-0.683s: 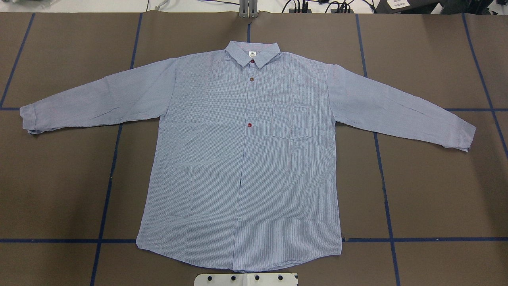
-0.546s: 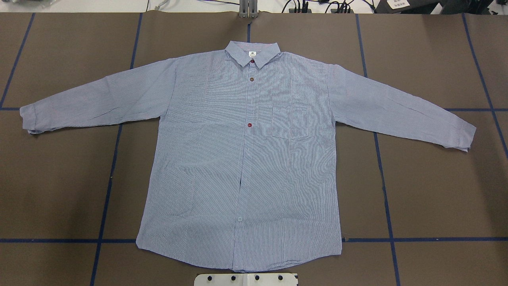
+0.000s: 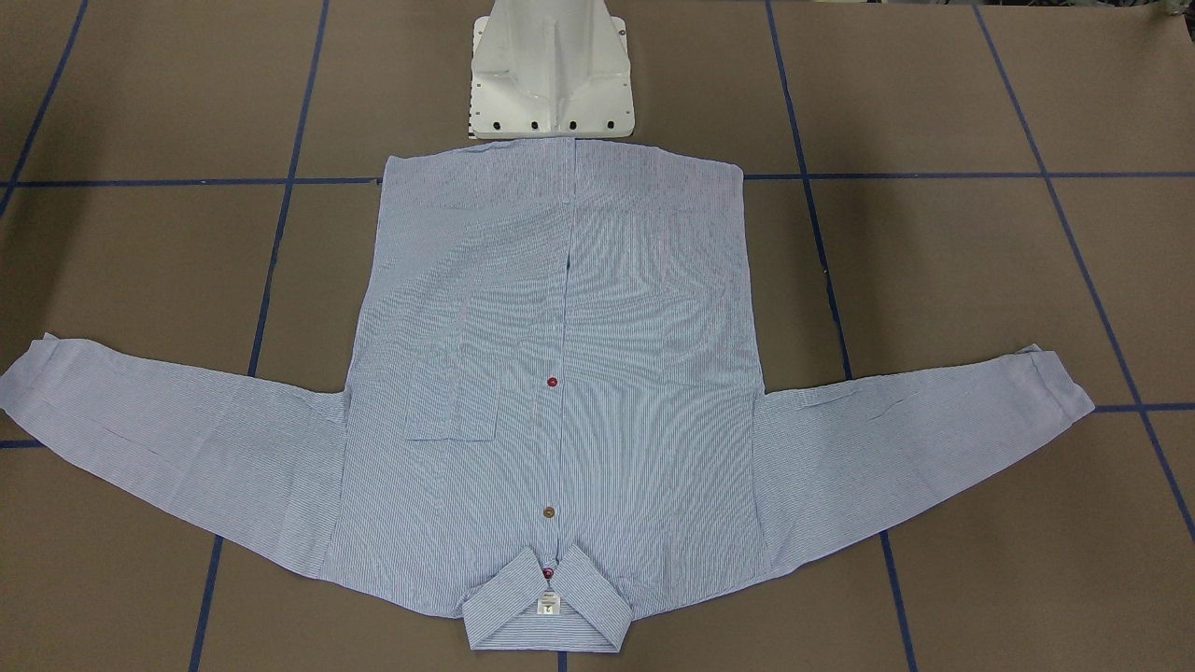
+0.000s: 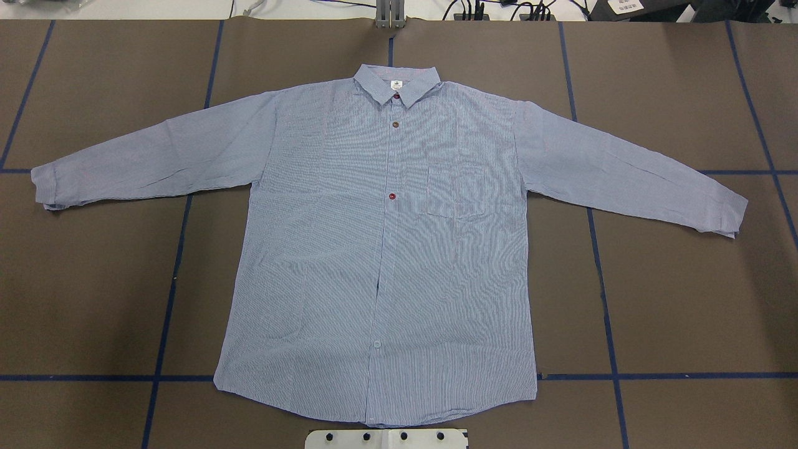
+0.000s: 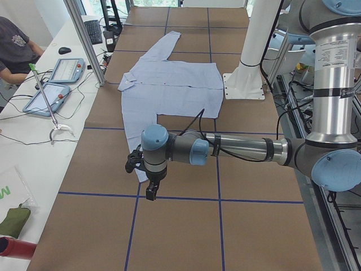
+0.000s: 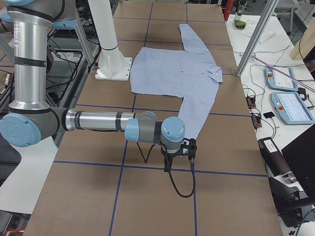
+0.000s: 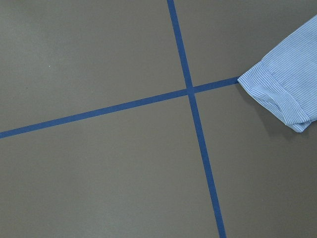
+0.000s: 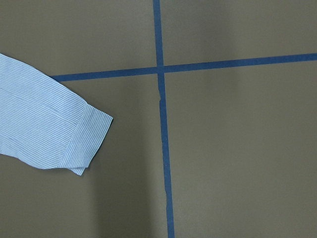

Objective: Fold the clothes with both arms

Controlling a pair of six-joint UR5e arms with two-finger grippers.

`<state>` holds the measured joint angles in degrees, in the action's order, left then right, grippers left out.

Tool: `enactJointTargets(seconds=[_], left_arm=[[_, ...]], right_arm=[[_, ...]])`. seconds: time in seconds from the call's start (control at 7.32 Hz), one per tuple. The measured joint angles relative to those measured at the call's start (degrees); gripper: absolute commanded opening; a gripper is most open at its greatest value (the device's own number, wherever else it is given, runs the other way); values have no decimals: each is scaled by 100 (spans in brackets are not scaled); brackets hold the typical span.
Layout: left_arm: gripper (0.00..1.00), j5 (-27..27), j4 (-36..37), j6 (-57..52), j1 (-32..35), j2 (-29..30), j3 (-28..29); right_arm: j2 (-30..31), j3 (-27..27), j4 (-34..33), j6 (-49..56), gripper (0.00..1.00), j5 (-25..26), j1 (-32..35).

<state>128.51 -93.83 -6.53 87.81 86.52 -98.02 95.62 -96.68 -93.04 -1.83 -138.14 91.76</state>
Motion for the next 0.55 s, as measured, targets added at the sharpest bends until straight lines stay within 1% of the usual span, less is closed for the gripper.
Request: enactJointTargets(seconds=[0.27,0.55], left_arm=[[99,-7,-77,8,7,166,-99],[100,0,-110,31,0,400,-117]], right_arm=[[-58,72,72,1,100,-24,-39],[-159,271,417,-14,100,-77,-222]])
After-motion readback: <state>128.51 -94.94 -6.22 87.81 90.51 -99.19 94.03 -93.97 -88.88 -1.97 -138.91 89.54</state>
